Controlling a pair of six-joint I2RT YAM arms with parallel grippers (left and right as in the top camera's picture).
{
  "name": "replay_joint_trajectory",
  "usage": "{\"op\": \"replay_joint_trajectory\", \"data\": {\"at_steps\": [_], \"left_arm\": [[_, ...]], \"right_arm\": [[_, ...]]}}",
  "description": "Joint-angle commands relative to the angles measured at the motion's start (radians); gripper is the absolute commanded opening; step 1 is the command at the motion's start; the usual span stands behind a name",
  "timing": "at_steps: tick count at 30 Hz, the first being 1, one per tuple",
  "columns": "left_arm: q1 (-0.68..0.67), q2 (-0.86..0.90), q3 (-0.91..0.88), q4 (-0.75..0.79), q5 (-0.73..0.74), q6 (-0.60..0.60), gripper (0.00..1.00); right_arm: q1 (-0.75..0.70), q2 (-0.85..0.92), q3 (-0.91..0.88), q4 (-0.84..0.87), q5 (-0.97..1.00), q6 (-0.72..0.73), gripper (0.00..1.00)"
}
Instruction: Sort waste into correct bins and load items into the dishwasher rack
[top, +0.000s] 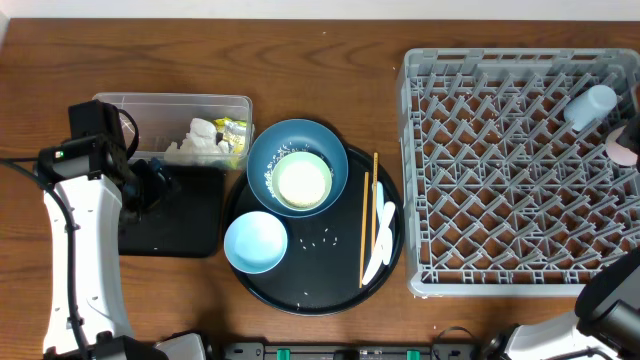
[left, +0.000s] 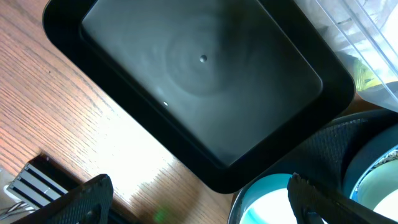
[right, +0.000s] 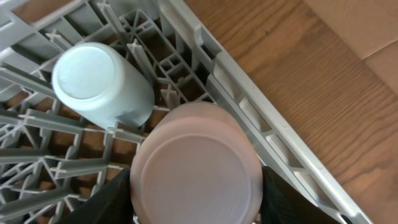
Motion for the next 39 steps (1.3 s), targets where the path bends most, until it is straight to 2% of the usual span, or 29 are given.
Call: {"op": "replay_joint_trajectory", "data": {"at_steps": [1,3,5,6,8,16,23,28,35,39], "left_arm": [[0.004,0.003,-0.006,-0.004,-0.012,-0.004,0.91],[0.004,0.003,-0.006,-0.004,-0.012,-0.004,0.91],[0.004,0.003,-0.006,-0.004,-0.012,-0.004,0.91],[0.004,0.003,-0.006,-0.004,-0.012,-0.004,0.91],[0.004,0.003,-0.006,-0.004,-0.012,-0.004,0.91],[0.004,0.003,-0.006,-0.008,-0.012,-0.004,0.91],[0.004,0.003,-0.006,-0.011,-0.012,-0.004,0.91],[0.004,0.003,-0.006,-0.011,-0.012,-0.004,0.91],[0.004,0.003,-0.006,-0.011,-0.012,-0.004,0.91],[0.004,0.003,-0.006,-0.01,-0.012,-0.004,0.91]], "right_arm": [[-0.003,0.018,0.017,0.011,0.022,0.01,0.45],[-0.003,0.021,0.017,0.013,0.028,0.01,0.46],[-0.003,0.02,0.017,0.014,0.037,0.01,0.57],[-0.003,0.02,0.017,0.014,0.037,0.01,0.69],[-0.003,0.02,0.017,0.014,0.037,0.01,0.99],[0.022,-0.035,0.017,-0.001,-0.159,0.011,0.99],[0.159,-0.187,0.017,-0.09,-0.278,-0.006,0.99],[0.337,-0.258,0.017,-0.229,-0.364,-0.024,0.99],[0.652,-0.249,0.013,-0.446,-0.417,-0.022,0.99],[0.813,-0.226,0.006,-0.489,-0.421,0.082,0.99]]}}
